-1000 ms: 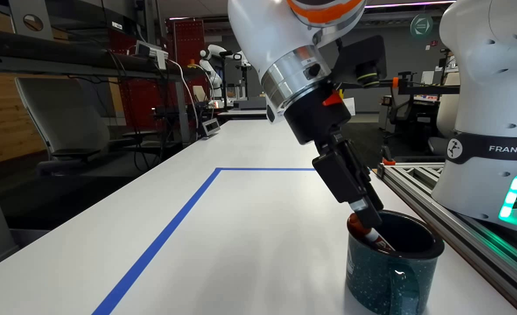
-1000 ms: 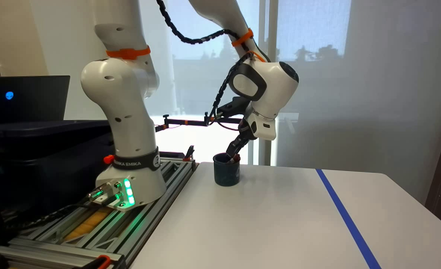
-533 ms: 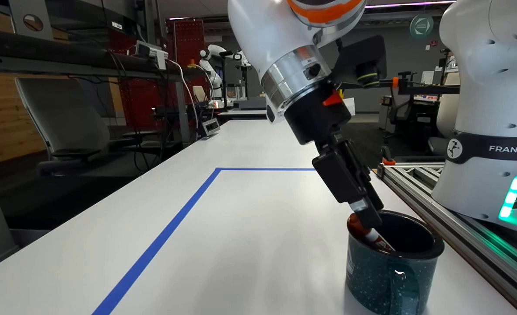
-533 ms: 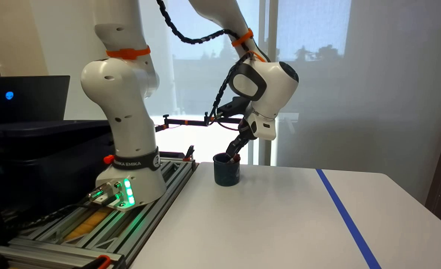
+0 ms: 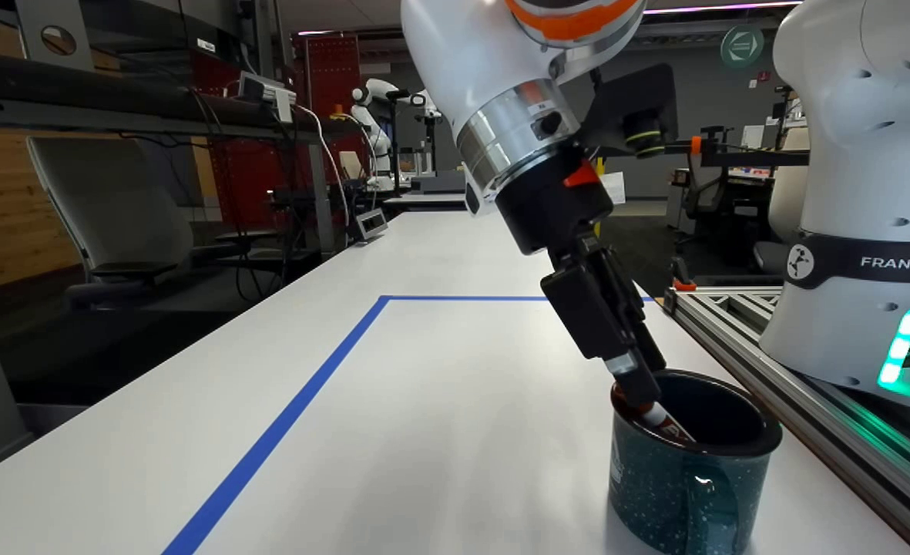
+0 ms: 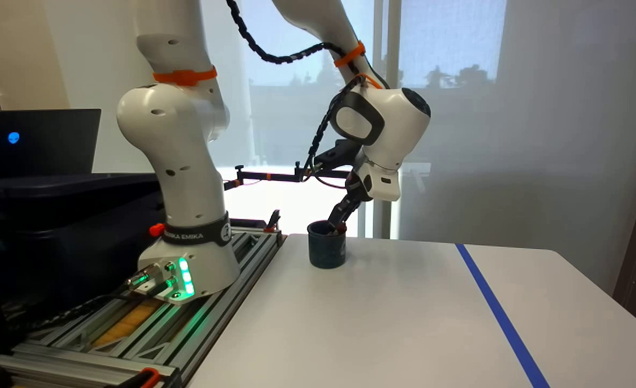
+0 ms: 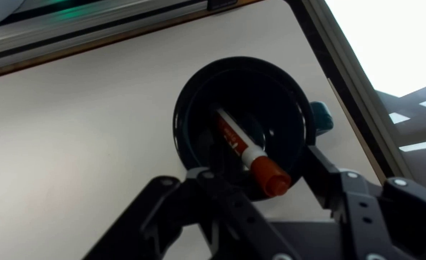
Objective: Remove the red marker from the mug.
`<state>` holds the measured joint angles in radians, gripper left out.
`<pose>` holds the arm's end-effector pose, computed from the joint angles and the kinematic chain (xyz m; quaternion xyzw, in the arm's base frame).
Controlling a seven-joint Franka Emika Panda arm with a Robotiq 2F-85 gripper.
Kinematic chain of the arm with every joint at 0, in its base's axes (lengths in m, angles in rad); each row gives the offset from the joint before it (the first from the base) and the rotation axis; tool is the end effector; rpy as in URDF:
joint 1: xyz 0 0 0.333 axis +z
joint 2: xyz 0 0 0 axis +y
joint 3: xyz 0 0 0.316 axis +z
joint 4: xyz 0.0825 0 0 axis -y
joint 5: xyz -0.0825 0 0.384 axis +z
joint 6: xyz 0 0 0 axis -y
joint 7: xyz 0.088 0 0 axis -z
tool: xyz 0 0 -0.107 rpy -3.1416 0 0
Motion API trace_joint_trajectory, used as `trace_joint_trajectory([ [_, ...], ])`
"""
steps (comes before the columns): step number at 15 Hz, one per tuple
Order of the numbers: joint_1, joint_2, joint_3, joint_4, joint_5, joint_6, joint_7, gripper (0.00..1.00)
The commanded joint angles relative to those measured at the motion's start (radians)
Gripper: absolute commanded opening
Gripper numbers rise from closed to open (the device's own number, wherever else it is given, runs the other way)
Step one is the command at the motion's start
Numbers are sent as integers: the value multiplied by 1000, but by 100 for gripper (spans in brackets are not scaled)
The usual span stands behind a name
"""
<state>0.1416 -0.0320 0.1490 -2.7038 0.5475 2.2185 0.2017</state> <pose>0.3366 0.1176 0.2136 -0.9468 0.1661 0.2512 0.1134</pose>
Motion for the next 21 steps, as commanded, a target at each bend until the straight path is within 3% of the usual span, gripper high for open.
trace_joint_trajectory([
  [1,15,-28,10,-22,30,30,-25,61],
  [4,19,-30,15,-25,38,39,-32,58],
  [7,21,-28,17,-26,38,44,-37,37],
  [8,21,-27,17,-26,38,45,-37,39],
  [10,22,-27,16,-25,38,45,-39,27],
  [13,23,-27,16,-24,37,47,-40,29],
  [16,21,-26,14,-24,33,47,-41,40],
  [19,20,-22,13,-23,30,51,-41,44],
  [21,19,-21,12,-22,29,54,-42,41],
])
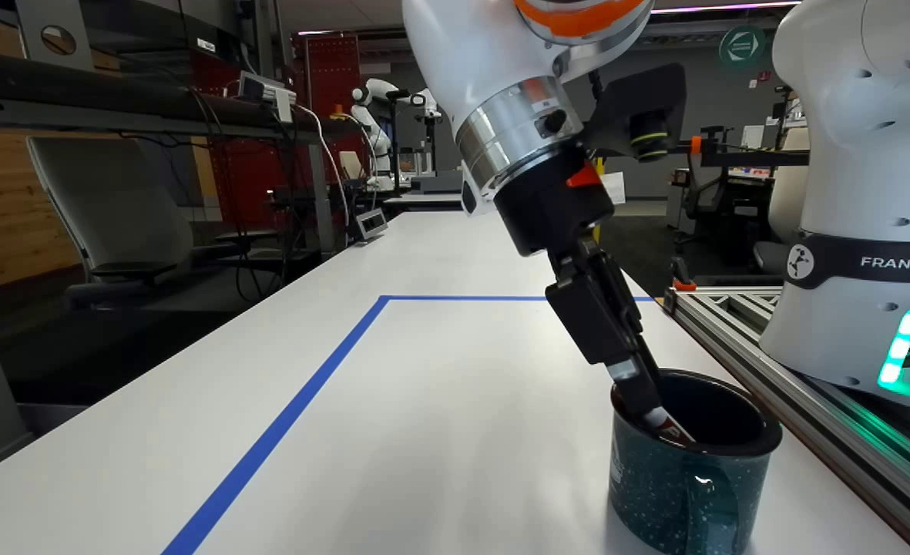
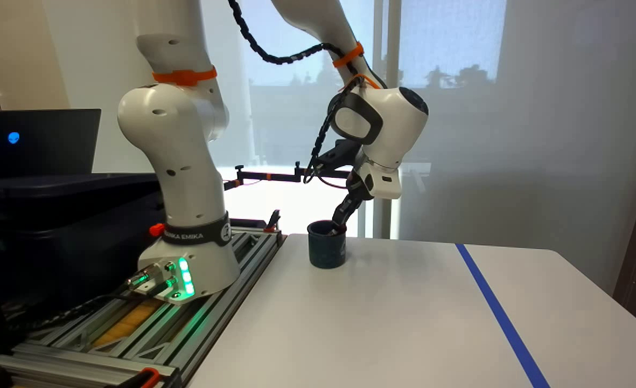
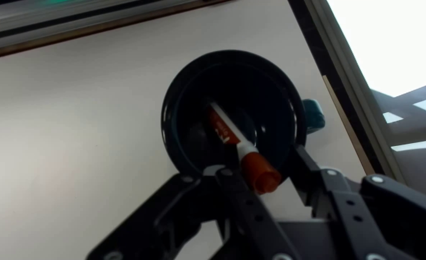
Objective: Remove the red marker from the mug.
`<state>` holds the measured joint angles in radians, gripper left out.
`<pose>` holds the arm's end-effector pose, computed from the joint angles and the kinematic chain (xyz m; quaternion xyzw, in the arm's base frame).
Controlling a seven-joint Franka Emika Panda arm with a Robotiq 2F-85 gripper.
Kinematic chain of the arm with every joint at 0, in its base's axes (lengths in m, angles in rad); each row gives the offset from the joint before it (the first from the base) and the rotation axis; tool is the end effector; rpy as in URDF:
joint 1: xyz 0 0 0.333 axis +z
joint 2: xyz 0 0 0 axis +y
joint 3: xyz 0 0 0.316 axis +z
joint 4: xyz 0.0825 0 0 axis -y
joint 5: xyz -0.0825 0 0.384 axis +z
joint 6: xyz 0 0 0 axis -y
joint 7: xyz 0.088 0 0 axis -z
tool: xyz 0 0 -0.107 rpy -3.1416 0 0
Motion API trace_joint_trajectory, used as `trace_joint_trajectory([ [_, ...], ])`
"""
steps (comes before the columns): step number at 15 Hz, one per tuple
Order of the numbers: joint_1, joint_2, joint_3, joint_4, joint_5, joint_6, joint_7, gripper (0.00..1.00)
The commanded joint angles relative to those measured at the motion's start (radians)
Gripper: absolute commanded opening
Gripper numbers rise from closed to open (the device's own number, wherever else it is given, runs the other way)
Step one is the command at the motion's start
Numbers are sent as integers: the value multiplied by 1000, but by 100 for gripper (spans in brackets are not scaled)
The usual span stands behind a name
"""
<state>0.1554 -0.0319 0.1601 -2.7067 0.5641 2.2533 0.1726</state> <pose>0.3370 0.1248 0.2137 -0.9528 0.1498 0.2362 0.1185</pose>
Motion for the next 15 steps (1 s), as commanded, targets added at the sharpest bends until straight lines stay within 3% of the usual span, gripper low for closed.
trace_joint_trajectory([
  [1,5,-20,1,-19,13,20,-13,41],
  [9,5,-14,0,-19,14,40,-20,37],
  [10,5,-13,0,-20,14,44,-21,15],
  [12,4,-13,-1,-20,14,45,-22,12],
  [14,4,-15,-1,-20,12,41,-21,0],
  [15,3,-17,-3,-19,12,40,-21,5],
])
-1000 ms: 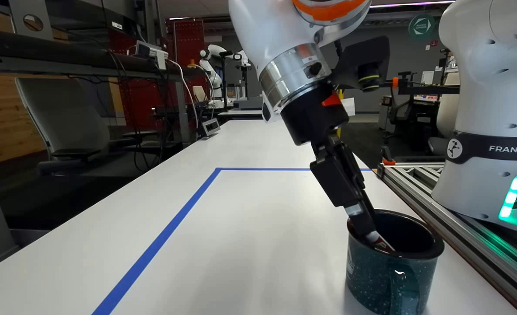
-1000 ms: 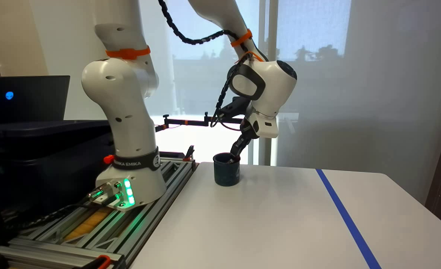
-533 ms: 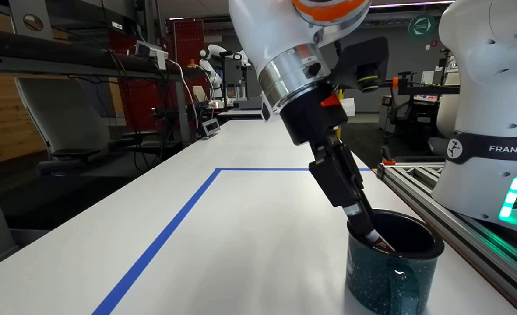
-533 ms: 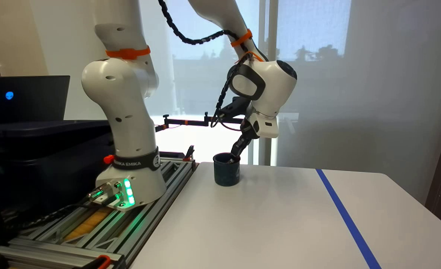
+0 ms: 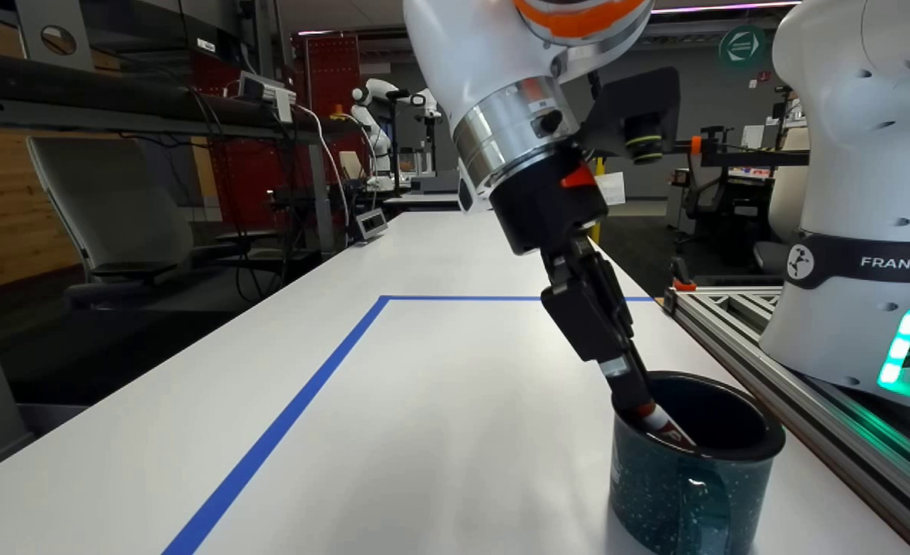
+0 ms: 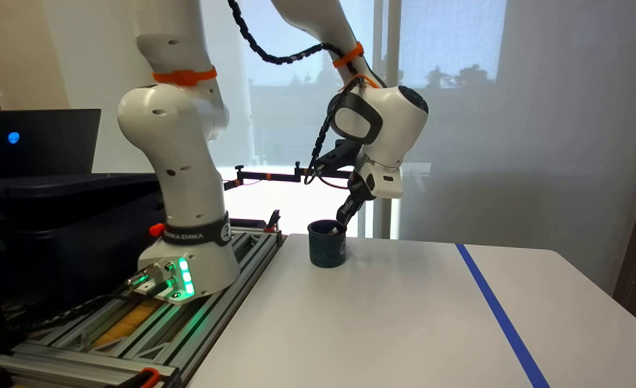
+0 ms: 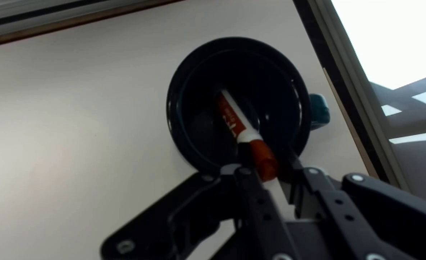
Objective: Remove the red marker from the mug.
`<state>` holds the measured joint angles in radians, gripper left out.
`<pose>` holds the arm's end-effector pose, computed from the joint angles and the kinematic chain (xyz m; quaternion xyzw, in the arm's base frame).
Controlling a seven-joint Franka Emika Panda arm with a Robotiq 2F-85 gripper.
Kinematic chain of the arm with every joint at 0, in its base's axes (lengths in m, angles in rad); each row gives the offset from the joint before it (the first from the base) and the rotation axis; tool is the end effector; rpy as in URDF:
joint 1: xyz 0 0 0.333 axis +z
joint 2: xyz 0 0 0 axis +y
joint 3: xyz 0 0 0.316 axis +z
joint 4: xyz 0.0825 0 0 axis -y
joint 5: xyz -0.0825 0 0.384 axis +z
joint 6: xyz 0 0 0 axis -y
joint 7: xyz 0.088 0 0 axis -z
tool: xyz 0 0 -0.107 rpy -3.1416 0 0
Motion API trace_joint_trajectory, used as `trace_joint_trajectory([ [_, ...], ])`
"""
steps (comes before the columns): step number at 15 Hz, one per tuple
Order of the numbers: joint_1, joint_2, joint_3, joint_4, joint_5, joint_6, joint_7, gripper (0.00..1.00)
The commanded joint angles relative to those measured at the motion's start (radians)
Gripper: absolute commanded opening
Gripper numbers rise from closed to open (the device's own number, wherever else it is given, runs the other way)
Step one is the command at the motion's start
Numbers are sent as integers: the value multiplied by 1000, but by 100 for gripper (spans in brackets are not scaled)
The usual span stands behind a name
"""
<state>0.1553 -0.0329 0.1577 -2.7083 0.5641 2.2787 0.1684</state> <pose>0.3401 0.1229 0.2144 -0.9555 0.1510 0.2238 0.1193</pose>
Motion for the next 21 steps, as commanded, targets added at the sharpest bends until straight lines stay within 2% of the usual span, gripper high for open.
trace_joint_trajectory([
  [1,3,-18,-1,-18,9,12,-14,5],
  [7,-19,-21,-25,18,-67,-76,38,5],
  [11,-48,0,-54,77,-139,-236,90,5],
  [21,-80,70,-89,231,-104,-460,186,5],
])
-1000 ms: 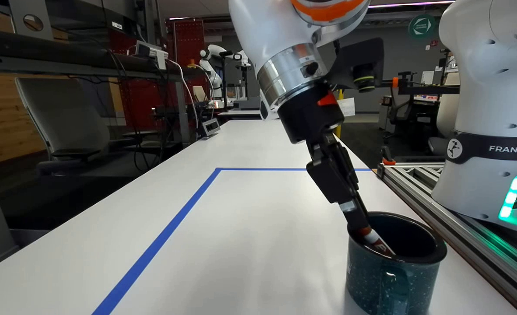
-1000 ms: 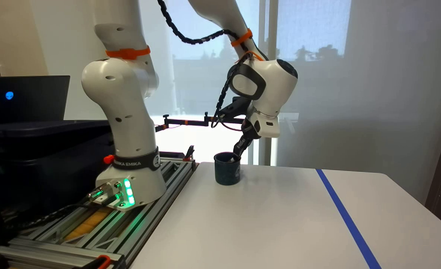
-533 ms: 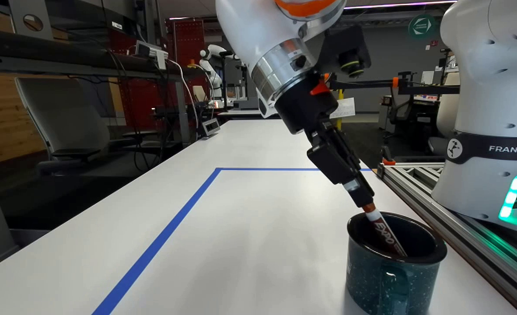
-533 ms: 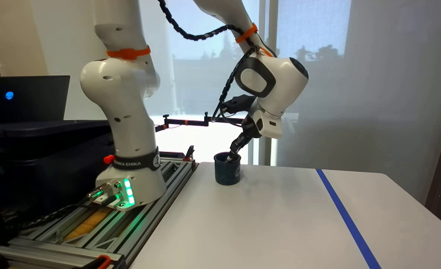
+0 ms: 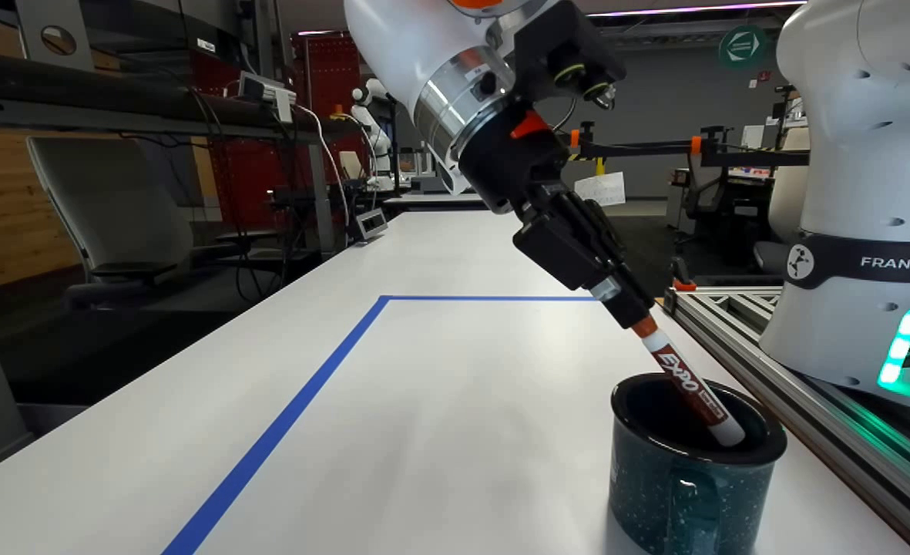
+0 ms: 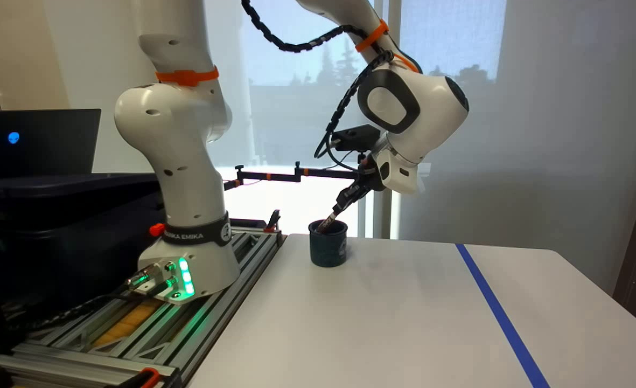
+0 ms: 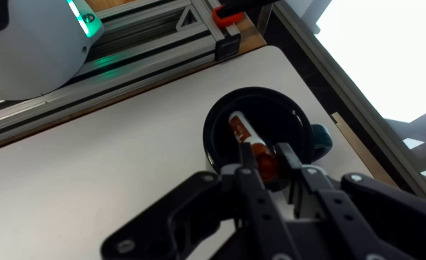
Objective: Remove the red marker from the mug.
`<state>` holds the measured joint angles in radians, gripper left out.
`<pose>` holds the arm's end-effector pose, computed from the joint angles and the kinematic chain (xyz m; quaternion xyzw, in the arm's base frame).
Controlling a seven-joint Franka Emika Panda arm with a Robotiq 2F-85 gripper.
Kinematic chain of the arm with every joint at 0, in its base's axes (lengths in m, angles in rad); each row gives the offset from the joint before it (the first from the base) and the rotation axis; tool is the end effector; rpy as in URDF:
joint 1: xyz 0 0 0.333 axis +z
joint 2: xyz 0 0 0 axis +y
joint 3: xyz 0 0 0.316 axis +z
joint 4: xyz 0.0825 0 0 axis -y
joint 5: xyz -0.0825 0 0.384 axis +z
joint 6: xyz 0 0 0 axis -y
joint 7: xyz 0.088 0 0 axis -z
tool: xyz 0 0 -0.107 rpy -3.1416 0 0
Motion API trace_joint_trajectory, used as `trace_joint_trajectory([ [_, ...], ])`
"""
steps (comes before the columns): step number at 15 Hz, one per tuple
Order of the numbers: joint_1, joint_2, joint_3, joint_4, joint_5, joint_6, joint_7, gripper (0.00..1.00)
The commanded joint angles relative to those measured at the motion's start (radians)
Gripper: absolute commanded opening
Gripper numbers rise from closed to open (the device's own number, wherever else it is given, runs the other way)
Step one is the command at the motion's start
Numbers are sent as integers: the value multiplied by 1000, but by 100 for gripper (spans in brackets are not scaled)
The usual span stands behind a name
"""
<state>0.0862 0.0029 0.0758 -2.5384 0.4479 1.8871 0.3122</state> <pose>0.3690 0.0929 0.2442 -0.9107 0.2021 0.3463 0.0992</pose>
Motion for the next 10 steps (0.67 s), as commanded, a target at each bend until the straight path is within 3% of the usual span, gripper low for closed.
trace_joint_trajectory([
  [1,-13,45,-10,79,16,-78,55,5],
  [10,-50,195,-60,302,65,-264,190,5],
])
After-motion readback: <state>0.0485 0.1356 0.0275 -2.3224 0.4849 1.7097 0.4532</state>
